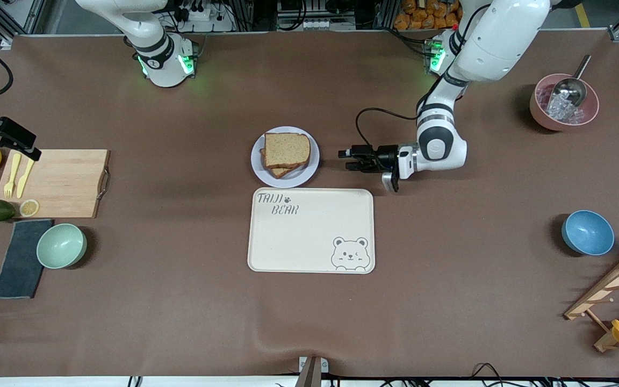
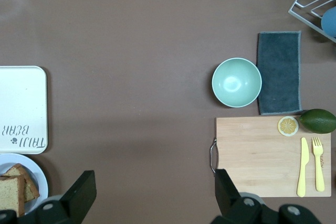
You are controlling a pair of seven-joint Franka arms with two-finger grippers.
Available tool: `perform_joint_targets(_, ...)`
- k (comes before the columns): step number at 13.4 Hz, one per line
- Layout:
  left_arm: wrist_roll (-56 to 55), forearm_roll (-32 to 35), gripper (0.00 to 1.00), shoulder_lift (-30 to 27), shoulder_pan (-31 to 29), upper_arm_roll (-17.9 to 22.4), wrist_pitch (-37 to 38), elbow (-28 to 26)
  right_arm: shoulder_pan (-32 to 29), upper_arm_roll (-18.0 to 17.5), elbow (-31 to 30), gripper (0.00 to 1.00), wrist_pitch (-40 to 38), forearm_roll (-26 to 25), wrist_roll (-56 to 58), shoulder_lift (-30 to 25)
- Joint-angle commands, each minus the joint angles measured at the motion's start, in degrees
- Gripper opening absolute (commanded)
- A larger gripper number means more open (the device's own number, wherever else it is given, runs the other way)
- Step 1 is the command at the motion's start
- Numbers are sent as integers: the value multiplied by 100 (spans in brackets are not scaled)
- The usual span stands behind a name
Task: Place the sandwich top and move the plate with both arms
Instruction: 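Move the left gripper to the plate rim and close on it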
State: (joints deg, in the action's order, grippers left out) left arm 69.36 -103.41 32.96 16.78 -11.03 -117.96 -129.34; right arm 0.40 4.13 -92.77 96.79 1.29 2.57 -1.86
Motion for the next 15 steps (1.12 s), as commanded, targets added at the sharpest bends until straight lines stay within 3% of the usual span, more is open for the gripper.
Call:
perform_joint_targets(1,191,-354,97,70,123,-83,-16,85,65,17,146,100,-125,-120,-160,10)
perform_joint_targets(10,517,-645,60,571,580,-83,-25,586,206,26,154,100,-327,-172,-160,80)
perform_joint_targets(15,807,-654,53,755,668,-75,-34,718,250,26,137,100,-344,-243,-160,89)
